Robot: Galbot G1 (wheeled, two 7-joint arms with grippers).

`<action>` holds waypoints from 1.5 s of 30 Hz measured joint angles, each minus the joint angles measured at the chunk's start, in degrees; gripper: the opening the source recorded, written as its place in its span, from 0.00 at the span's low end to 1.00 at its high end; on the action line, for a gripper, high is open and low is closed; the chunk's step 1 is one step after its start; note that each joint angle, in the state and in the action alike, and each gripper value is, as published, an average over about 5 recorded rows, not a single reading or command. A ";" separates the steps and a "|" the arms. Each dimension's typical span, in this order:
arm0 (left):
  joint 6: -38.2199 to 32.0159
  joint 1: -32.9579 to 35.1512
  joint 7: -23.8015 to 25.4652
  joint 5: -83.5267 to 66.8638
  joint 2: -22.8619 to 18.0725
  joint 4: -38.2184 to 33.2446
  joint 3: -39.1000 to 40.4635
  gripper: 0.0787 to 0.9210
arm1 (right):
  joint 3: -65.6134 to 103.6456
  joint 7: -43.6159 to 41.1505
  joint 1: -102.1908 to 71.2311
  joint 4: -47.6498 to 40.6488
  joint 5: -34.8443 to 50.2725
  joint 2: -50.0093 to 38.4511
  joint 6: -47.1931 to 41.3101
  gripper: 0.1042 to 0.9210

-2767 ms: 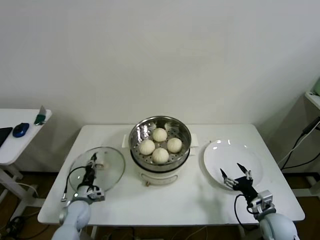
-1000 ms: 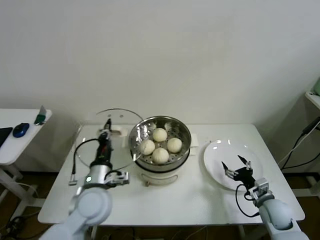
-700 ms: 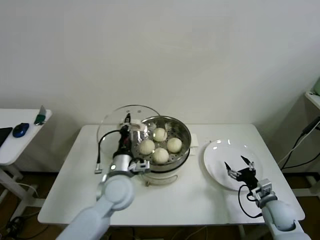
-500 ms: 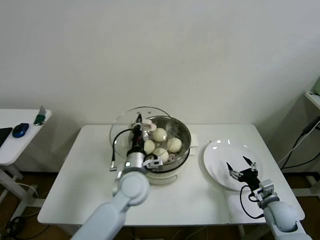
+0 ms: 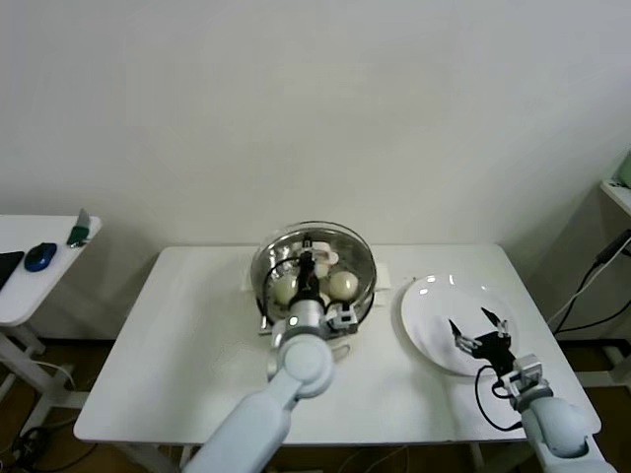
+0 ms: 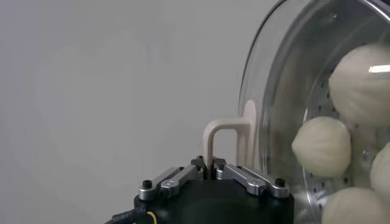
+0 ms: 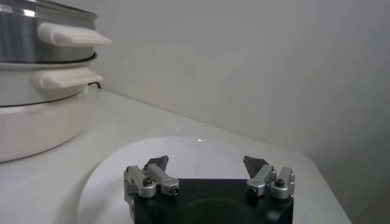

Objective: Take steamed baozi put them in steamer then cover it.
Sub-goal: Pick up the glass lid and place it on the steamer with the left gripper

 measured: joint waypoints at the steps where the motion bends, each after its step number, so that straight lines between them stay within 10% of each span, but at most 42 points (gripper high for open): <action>1: 0.00 -0.12 -0.03 0.02 -0.27 0.45 0.03 0.08 | 0.03 -0.03 -0.01 -0.03 -0.05 0.05 0.05 0.88; 39: -0.02 -1.61 -2.25 -2.08 -0.64 5.80 1.74 0.09 | 0.56 -1.12 -0.36 -0.27 -1.41 1.33 1.13 0.88; 45: -0.06 -1.51 -1.66 -2.75 0.34 4.73 2.16 0.25 | 0.62 -1.23 -0.42 -0.20 -1.51 1.46 1.15 0.88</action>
